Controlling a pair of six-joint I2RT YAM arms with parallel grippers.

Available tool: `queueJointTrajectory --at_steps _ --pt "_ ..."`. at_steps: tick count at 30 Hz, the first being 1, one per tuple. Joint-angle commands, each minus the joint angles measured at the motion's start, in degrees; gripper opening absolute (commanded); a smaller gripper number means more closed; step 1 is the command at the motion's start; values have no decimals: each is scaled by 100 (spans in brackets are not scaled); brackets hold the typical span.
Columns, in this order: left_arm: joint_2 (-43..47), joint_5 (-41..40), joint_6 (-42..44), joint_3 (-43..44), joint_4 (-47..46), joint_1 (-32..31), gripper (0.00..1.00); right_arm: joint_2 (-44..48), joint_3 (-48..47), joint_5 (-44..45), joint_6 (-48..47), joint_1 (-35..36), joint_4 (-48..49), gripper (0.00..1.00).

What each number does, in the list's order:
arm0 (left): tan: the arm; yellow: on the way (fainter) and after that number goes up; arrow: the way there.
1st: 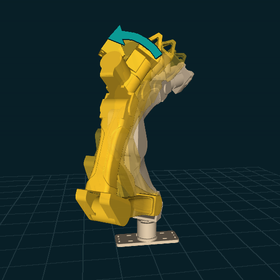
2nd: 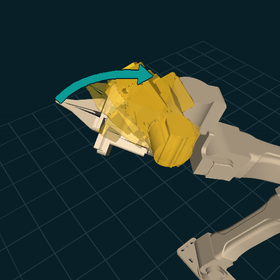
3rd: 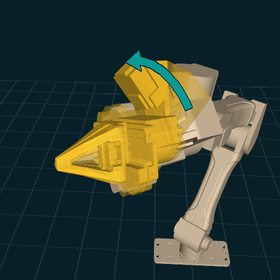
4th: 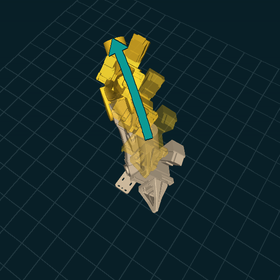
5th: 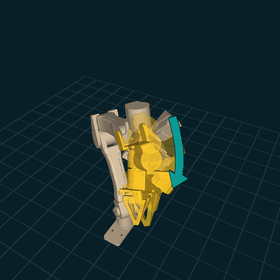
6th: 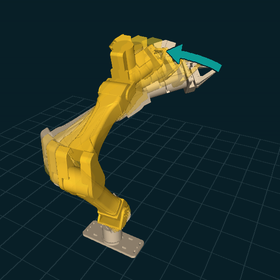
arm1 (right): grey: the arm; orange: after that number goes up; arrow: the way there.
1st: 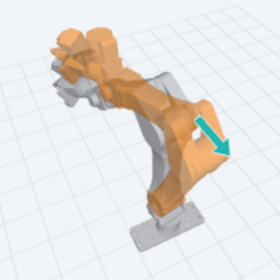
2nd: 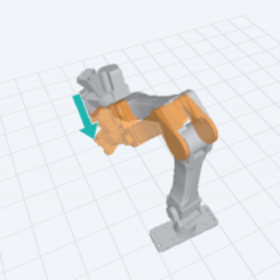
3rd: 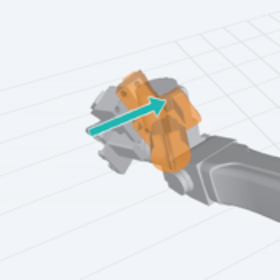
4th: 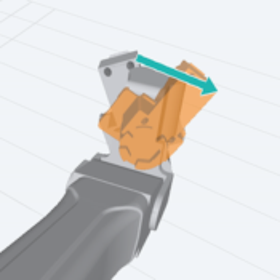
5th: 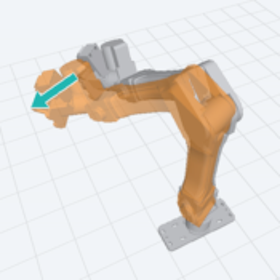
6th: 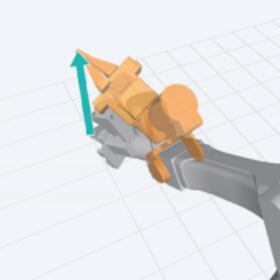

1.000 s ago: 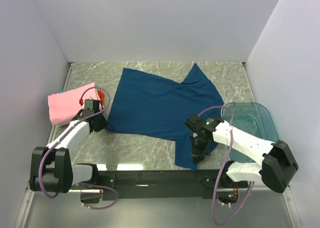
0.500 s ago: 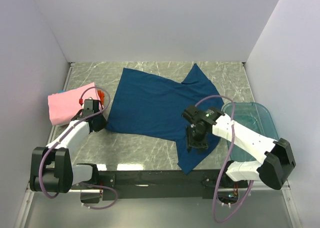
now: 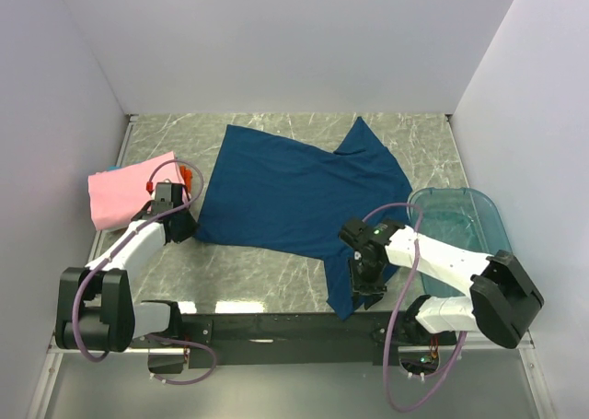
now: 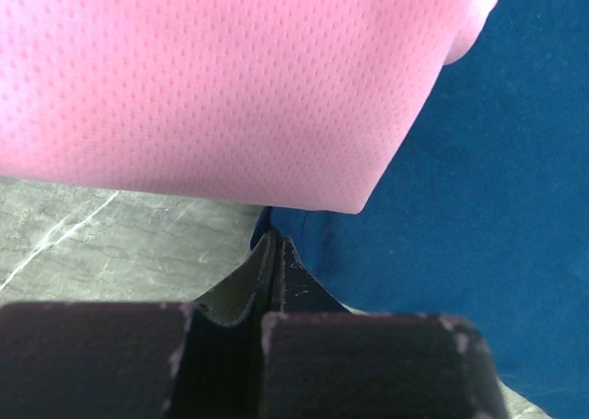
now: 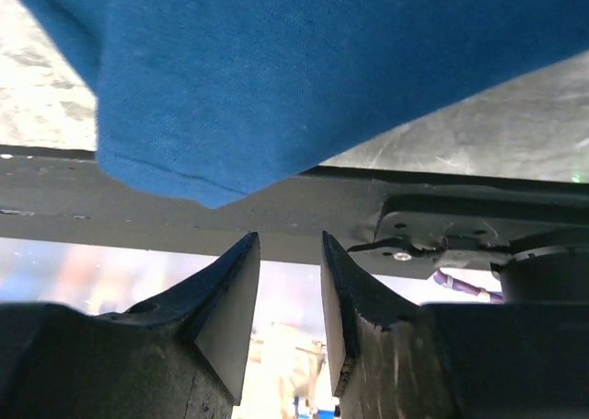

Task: Fold and stack the t-shirts
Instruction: Flatten the tshirt out

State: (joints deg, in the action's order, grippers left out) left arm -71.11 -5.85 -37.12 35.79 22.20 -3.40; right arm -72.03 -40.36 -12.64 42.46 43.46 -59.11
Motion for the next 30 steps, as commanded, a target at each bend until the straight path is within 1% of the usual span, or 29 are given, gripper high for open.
queueJointTrajectory --at_steps 1,2,6,10,13,16,17,20,21,23,24,26,30 --pt "-26 31 47 226 21 32 1 -109 133 -186 -62 57 453 40" --pt "-43 22 56 227 22 32 0 -144 194 -186 -71 57 540 40" --pt "-96 22 65 253 39 41 0 -329 283 -195 -97 57 804 52" --pt "-140 22 65 262 39 50 0 -601 353 -195 -97 57 1033 53" --pt "-166 13 74 271 39 59 0 -742 415 -90 -54 57 1130 51" --pt "-184 22 82 279 30 67 0 -769 537 -63 60 57 1270 44" --pt "-192 22 83 288 30 67 0 -795 564 -19 78 57 1271 36" --pt "-219 22 118 332 39 85 1 -795 486 269 96 57 1017 20" --pt "-236 5 135 341 48 94 0 -769 433 367 87 57 885 10" --pt "-245 -22 188 411 65 111 0 -647 222 639 70 57 386 3" --pt "-254 -39 205 429 74 120 1 -593 152 919 70 48 218 1" --pt "-263 -66 258 490 66 138 1 -453 -50 1132 87 5 -195 0" --pt "-298 -92 293 525 39 164 0 -364 -209 1501 192 -118 -478 0"
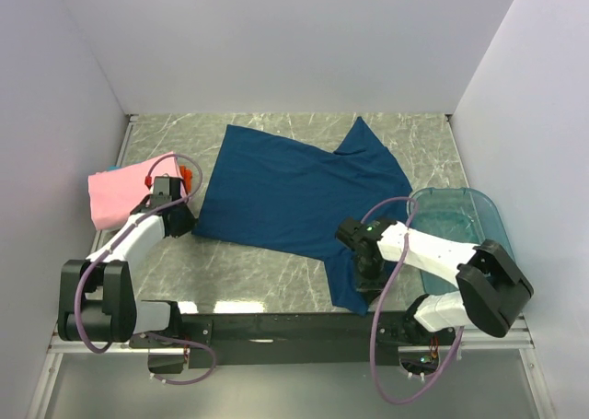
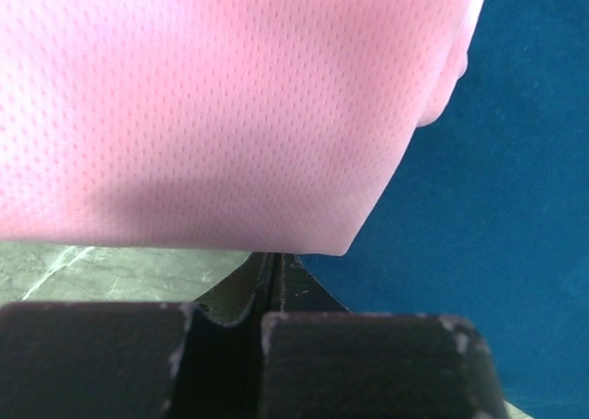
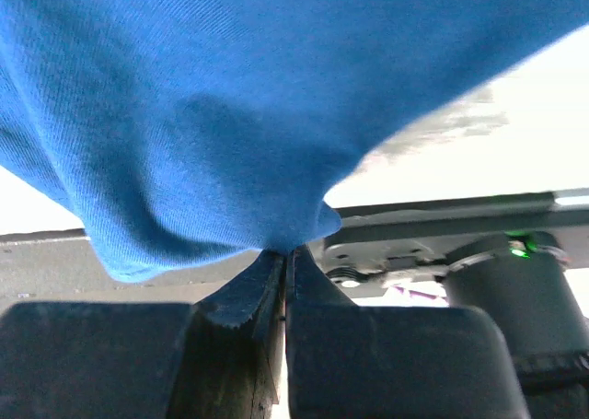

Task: Fold and stack the t-shirts
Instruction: Flatten the tshirt out

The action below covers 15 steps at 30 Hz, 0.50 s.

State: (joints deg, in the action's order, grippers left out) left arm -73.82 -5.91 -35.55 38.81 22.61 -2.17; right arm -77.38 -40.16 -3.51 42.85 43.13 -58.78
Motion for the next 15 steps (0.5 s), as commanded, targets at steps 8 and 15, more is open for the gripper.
queueJointTrajectory --at_steps 8,15 --pt "-62 -173 303 373 -11 68 0 188 -290 957 303 -165 -818 11" --pt "-80 -51 303 321 -81 68 1 619 -388 238 461 -165 -793 51"
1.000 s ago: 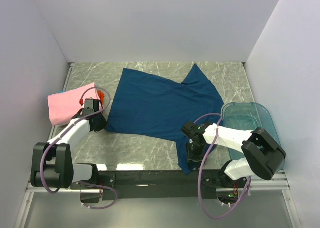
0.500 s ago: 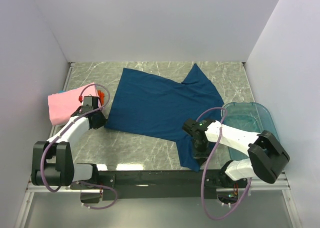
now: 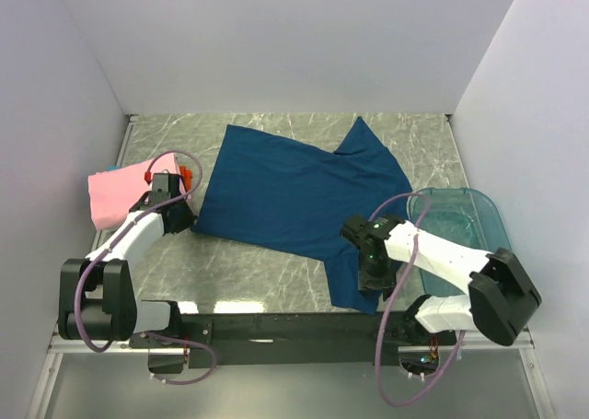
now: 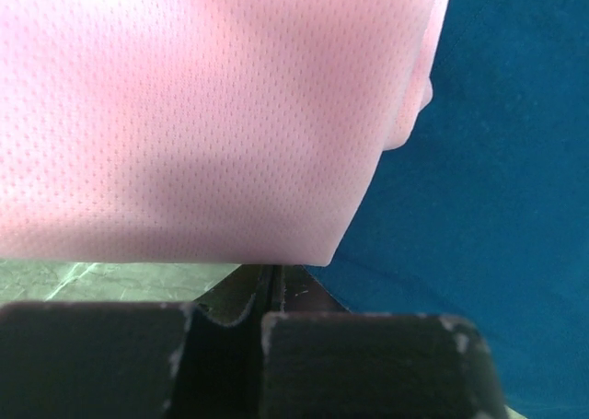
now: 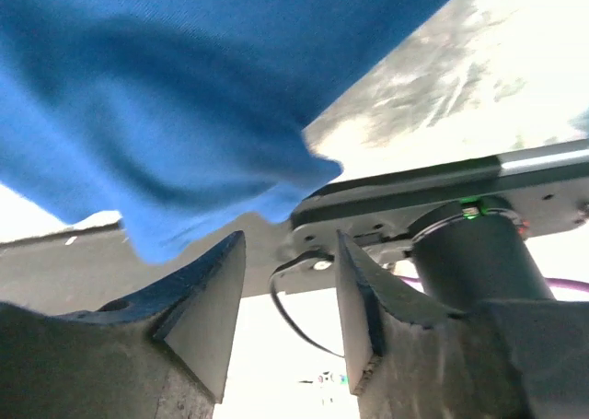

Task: Fold and stack the t-shirts
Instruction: Flatten the tshirt out

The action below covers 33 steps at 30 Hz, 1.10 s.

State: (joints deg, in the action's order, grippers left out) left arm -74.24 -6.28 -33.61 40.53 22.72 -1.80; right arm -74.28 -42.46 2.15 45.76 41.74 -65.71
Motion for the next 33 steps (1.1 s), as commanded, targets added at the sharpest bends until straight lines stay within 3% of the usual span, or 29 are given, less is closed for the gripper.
queueJointTrajectory --at_steps 1,6,24,33 --pt "-38 -22 100 157 -101 31 1 352 -18 -460 188 -25 31 51" --pt "-3 -22 117 174 -66 31 0 546 606 -997 311 -25 410 49" --pt "23 4 117 139 -57 31 1 204 1161 -927 575 -34 1324 40" --pt "-29 22 126 139 -101 31 0 142 1196 -761 566 -34 1439 20"
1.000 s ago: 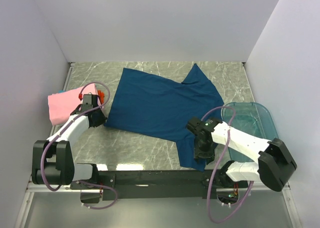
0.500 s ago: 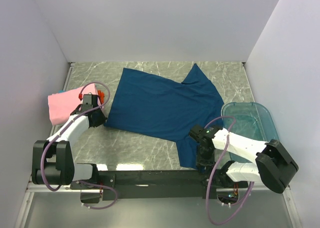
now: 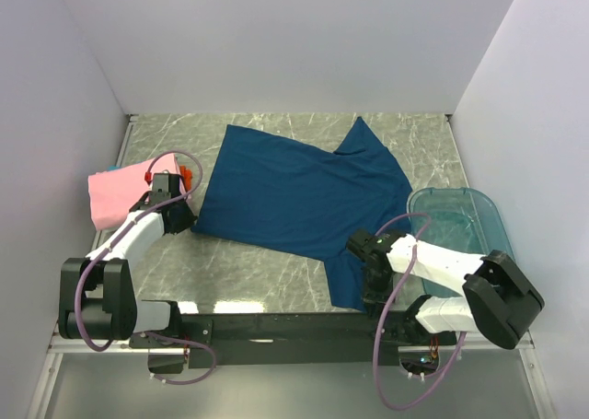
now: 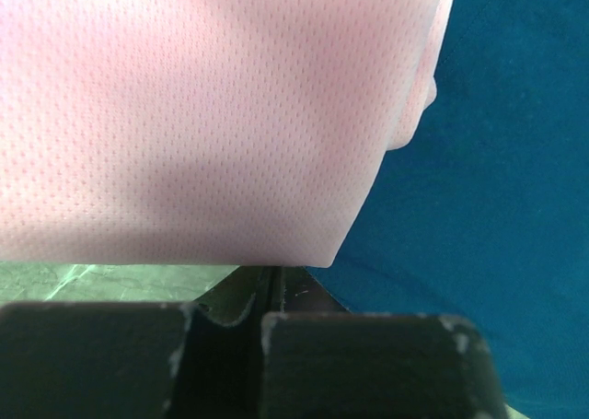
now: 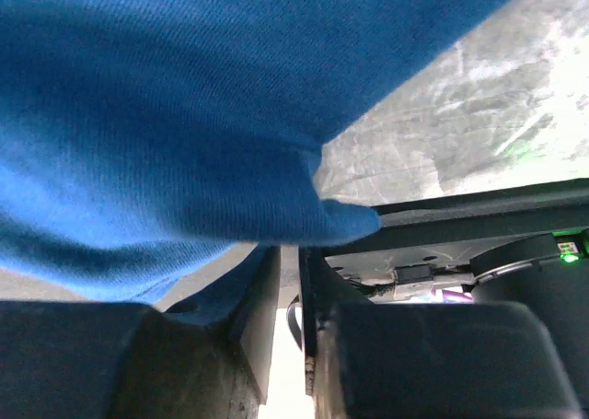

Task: Fold and stack the t-shirts
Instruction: Flatten the tshirt out, then fold the tshirt

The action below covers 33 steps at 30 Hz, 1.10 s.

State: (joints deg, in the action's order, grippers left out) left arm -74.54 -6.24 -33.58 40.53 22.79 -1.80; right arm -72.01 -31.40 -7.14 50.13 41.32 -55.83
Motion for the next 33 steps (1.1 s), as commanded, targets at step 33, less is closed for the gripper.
queueJointTrajectory --at_steps 33 --pt "10 123 238 376 -38 40 0 1355 -1448 81 -161 -10 -1825 0"
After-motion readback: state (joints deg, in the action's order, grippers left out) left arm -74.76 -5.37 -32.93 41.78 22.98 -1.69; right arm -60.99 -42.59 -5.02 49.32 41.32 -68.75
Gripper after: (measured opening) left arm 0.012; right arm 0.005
